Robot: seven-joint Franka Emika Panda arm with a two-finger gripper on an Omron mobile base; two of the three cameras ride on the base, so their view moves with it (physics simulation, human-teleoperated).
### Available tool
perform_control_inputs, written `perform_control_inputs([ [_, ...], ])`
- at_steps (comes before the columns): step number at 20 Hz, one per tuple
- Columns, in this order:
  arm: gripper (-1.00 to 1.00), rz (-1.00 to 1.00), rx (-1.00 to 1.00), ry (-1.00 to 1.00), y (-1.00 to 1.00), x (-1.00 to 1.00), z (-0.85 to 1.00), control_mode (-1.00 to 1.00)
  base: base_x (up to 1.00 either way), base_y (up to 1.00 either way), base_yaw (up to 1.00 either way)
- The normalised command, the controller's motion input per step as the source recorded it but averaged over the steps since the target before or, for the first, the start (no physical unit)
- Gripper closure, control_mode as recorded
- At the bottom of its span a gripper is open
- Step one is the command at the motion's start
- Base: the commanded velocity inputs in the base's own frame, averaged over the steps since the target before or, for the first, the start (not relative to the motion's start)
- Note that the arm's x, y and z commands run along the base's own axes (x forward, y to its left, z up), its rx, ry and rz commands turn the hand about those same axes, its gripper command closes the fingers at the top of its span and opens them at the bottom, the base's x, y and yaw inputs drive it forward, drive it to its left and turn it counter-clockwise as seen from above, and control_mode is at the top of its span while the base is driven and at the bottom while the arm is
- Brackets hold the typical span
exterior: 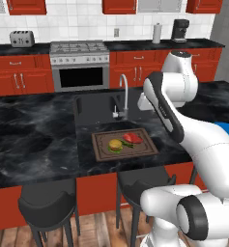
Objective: Create a steak meal by picking up the steak and asparagus from the tray and placing them on the plate. Leave the hamburger on the tray.
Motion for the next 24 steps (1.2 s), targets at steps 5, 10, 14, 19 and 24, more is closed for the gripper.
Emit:
perform_control_inputs([
  [5, -1.0, -0.01, 0.0, 0.0, 0.0, 0.0, -0.14, -1.0, 0.0, 0.0, 0.0],
  [10, -1.0, 0.06, 0.01, -0.03, -0.18, 0.0, -0.27, -1.0, 0.0, 0.0, 0.0],
  [14, -1.0, 0.1, 0.0, 0.0, -0.41, 0.05, -0.34, -1.0, 0.0, 0.0, 0.0],
  [19, -1.0, 0.27, -0.01, 0.0, -0.3, 0.23, -0.56, -1.0, 0.0, 0.0, 0.0],
  [24, -1.0, 0.3, -0.03, 0.03, -0.14, 0.34, -0.6, -1.0, 0.0, 0.0, 0.0],
])
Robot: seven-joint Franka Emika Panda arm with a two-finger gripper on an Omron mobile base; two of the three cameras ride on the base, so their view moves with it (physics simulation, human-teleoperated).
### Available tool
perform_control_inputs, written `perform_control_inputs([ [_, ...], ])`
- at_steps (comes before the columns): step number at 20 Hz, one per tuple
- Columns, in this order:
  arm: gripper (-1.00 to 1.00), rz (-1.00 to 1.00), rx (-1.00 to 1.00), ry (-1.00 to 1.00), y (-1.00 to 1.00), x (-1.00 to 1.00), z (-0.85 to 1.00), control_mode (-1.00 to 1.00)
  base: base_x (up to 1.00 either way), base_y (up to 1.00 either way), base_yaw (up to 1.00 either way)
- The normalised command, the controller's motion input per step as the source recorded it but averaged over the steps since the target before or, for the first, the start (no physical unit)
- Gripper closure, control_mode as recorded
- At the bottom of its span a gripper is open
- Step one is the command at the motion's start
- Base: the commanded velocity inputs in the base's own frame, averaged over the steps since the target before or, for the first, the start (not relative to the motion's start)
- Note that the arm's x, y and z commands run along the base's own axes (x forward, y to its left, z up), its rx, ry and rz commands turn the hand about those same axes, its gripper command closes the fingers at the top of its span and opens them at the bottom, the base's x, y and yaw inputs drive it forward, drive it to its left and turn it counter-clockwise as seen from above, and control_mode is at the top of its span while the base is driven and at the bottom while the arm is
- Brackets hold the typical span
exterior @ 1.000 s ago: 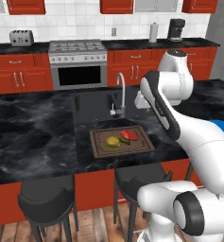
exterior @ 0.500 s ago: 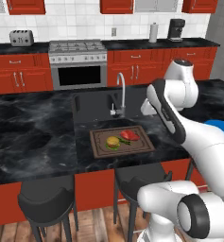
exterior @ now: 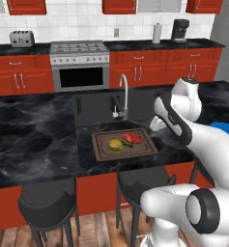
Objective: Create a steak meal by picking up the steak and asparagus from the tray and placing them on the plate. Leave the hamburger on the tray.
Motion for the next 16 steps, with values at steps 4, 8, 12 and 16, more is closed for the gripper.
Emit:
perform_control_inputs([
  [4, -1.0, 0.25, 0.0, 0.03, -0.01, 0.39, -0.63, -1.0, 0.0, 0.0, 0.0],
  [8, -1.0, 0.18, 0.0, 0.02, 0.03, 0.37, -0.47, -1.0, 0.0, 0.0, 0.0],
  [12, -1.0, 0.11, 0.0, 0.0, 0.14, 0.37, -0.4, -1.0, 0.0, 0.0, 0.0],
  [16, -1.0, 0.06, -0.01, 0.0, 0.14, 0.43, -0.36, -1.0, 0.0, 0.0, 0.0],
])
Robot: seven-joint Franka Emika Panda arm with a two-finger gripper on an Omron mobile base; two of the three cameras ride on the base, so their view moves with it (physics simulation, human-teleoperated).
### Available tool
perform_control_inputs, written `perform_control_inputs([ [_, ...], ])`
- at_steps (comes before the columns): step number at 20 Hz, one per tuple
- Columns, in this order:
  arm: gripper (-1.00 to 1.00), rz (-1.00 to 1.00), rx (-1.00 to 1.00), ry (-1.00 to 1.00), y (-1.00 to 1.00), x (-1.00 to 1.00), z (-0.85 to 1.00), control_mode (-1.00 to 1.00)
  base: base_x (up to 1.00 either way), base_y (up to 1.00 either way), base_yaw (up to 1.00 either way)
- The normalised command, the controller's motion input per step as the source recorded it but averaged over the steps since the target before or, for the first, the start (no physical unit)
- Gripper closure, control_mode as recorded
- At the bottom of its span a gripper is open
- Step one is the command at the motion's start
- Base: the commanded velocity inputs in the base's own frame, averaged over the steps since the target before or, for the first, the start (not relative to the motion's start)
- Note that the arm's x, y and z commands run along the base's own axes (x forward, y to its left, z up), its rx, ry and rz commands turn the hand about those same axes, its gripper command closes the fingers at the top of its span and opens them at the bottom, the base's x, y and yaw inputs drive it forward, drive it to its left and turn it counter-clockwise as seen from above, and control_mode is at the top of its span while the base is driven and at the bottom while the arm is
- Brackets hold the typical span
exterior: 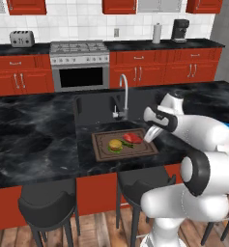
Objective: Create a steak meal by picking up the steak and asparagus from the tray and placing them on the plate. Leave the hamburger on the tray.
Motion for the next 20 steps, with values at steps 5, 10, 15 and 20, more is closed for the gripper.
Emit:
perform_control_inputs([
  [5, -1.0, 0.03, -0.01, 0.0, 0.07, 0.38, -0.4, -1.0, 0.0, 0.0, 0.0],
  [10, -1.0, 0.02, 0.0, 0.0, 0.0, 0.38, -0.34, -1.0, 0.0, 0.0, 0.0],
  [15, -1.0, 0.03, 0.0, 0.01, 0.0, 0.39, -0.28, -1.0, 0.0, 0.0, 0.0],
  [20, -1.0, 0.04, 0.0, 0.02, 0.0, 0.43, -0.25, -1.0, 0.0, 0.0, 0.0],
])
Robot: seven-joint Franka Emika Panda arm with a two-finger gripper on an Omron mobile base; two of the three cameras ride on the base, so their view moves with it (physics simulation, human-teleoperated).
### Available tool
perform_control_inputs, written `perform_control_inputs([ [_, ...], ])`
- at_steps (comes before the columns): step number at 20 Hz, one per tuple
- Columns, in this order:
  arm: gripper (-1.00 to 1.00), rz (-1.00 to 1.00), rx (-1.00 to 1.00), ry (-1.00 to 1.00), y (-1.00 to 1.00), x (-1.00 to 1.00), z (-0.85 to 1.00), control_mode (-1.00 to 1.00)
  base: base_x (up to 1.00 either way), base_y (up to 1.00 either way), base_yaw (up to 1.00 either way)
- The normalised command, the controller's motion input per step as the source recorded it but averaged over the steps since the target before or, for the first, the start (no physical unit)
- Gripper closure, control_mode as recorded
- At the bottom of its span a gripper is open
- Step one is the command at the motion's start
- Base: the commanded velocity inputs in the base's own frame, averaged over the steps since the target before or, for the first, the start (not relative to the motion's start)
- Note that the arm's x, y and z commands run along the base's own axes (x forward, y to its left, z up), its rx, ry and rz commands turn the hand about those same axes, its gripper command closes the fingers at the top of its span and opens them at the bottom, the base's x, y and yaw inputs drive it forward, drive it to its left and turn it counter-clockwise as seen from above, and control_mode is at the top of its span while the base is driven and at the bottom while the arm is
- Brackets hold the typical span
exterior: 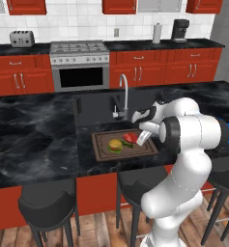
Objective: Create a steak meal by picking up the steak and asparagus from the tray and placing them on the plate. Leave the hamburger on the tray.
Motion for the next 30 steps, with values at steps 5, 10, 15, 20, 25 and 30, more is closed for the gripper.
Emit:
perform_control_inputs([
  [5, -1.0, 0.04, 0.0, 0.01, 0.0, 0.41, -0.28, -1.0, 0.0, 0.0, 0.0],
  [10, -1.0, 0.05, 0.0, 0.02, 0.0, 0.4, -0.32, -1.0, 0.0, 0.0, 0.0],
  [15, -1.0, 0.04, 0.0, 0.01, 0.07, 0.35, -0.37, -1.0, 0.0, 0.0, 0.0],
  [20, -1.0, 0.03, -0.06, 0.0, 0.4, 0.06, -0.22, -1.0, 0.0, 0.0, 0.0],
  [25, -1.0, 0.0, -0.12, -0.06, 0.54, 0.0, -0.03, -1.0, 0.0, 0.0, 0.0],
  [30, -1.0, 0.0, -0.1, -0.05, 0.35, -0.01, -0.1, -1.0, 0.0, 0.0, 0.0],
])
